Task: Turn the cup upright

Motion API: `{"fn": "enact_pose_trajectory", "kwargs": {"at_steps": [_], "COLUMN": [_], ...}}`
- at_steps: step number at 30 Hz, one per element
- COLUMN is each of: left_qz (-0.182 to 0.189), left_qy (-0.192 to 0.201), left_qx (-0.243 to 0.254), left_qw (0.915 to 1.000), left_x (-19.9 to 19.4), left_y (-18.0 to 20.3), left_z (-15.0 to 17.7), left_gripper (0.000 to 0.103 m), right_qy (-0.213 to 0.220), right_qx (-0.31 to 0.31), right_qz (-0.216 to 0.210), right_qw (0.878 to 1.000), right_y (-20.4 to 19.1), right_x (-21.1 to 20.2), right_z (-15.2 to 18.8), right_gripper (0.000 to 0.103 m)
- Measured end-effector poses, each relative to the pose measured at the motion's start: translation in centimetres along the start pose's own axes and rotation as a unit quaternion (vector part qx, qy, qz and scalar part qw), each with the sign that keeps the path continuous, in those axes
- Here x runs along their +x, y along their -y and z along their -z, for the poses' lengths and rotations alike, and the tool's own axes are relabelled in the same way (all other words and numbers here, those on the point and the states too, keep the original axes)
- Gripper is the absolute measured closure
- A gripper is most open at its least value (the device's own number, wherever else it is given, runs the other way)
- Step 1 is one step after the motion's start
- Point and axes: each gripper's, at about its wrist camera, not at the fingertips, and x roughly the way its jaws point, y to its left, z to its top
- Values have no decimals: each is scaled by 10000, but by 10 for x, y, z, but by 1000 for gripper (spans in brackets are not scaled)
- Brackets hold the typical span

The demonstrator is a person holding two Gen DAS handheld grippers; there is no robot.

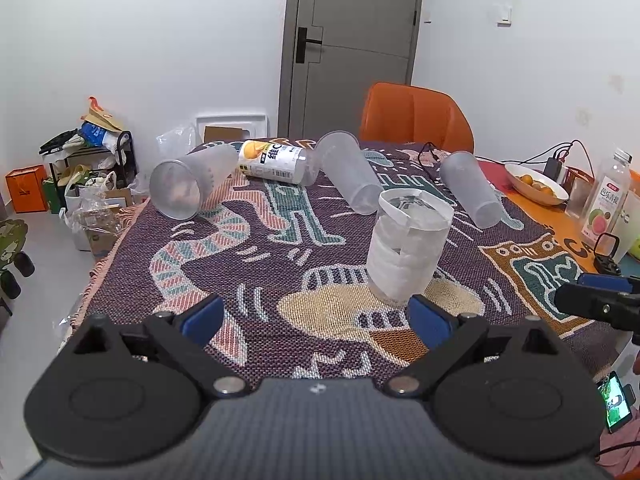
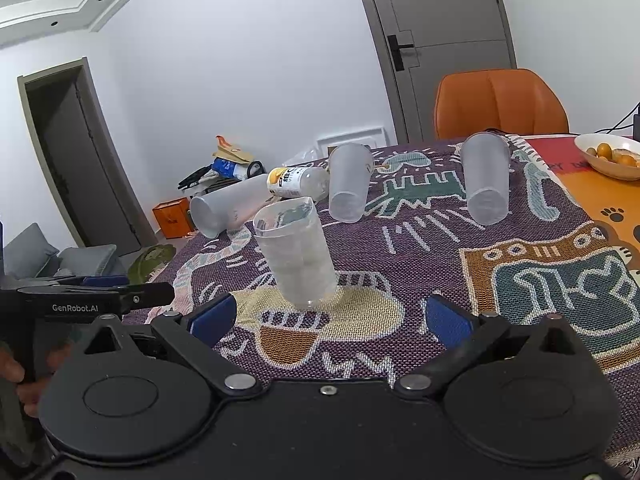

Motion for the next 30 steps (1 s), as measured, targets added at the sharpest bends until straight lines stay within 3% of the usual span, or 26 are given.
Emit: {"fn": "enact_pose_trajectory", "kwargs": {"at_steps": [30], "left_qz": [26], "left_qy": [2], "left_qx": [-61], "left_qw": [10000], "left_x": [-4], "left_y": [-3], "left_z": [4], "left_gripper": [6], "right_qy": [-12], "right_qx": [-1], "right_qz": [-10], "right_qw": [10000], "right_y": [-4], "right_x": [-1], "right_z": [0], "right_gripper": [0]}}
